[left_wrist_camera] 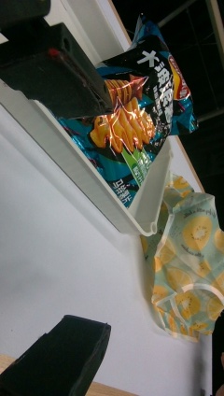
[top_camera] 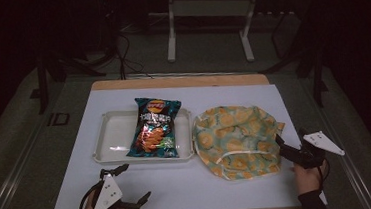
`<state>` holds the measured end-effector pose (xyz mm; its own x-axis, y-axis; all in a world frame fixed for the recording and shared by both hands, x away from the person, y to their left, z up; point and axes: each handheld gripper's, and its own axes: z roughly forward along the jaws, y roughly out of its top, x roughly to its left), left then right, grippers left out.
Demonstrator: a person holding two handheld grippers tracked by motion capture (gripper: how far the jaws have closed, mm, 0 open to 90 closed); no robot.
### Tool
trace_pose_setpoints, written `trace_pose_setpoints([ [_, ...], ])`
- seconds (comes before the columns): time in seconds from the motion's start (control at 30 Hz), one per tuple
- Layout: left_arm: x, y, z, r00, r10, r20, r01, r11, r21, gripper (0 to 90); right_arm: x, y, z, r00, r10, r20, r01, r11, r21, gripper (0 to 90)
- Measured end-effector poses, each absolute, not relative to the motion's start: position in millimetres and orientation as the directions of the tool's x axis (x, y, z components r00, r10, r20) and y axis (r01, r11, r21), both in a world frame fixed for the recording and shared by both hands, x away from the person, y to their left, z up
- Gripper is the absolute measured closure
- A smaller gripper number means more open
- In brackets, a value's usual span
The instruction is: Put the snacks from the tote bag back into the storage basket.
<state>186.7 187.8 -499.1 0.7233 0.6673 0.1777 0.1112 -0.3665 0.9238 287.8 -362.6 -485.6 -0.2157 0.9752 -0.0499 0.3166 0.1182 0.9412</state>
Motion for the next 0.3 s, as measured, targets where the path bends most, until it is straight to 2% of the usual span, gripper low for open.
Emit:
trace_pose_setpoints([
  [0.3,186.4,188.0,-498.9,0.724,0.667,0.179,0.109,-0.367,0.924,0.1,287.4,-362.8,-486.3,-0.206,0.977,-0.052,0.31,0.115,0.944,13.7],
])
